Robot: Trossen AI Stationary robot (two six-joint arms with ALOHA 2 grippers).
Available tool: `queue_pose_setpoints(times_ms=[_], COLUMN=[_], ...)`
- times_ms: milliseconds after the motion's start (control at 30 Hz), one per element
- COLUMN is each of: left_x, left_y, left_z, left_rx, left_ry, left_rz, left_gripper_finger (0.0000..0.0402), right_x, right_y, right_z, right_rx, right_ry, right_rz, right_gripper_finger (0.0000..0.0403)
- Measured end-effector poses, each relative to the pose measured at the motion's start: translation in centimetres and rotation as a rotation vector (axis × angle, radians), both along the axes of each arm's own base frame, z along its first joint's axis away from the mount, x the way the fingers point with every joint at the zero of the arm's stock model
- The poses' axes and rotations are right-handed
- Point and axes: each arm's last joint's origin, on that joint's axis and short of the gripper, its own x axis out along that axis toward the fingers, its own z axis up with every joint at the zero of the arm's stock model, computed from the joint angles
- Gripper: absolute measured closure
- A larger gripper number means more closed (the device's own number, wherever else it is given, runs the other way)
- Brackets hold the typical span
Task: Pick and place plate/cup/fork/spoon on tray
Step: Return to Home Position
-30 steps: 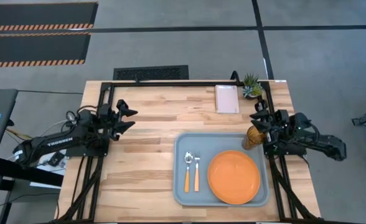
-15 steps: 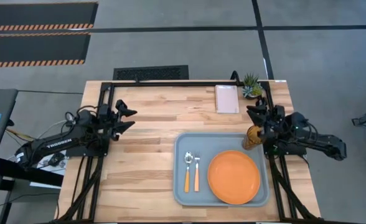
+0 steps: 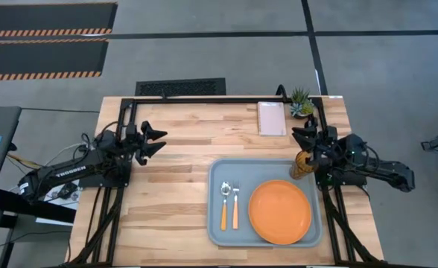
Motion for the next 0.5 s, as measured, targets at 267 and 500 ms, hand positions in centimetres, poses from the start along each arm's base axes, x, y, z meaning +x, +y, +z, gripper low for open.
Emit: queue_pose_setpoints(times_ms=[267,500], left_x=[0.1,0.1], left_y=[0.1,0.1], left_z=[-0.5,-0.8], left_rx=[-0.076,-0.088], left_ry=[0.042,0.064], left_rz=[-0.004,-0.001], left_gripper_finger=[0.0162,0.0162], right_x=[0.2,0.5], right_y=[-0.1,-0.1], right_z=[-0.4,-1.1], right_rx=[0.014,0.036], right_ry=[0.046,0.118], right_rz=[0.001,0.001], right_gripper_finger=[0.0283,0.0283])
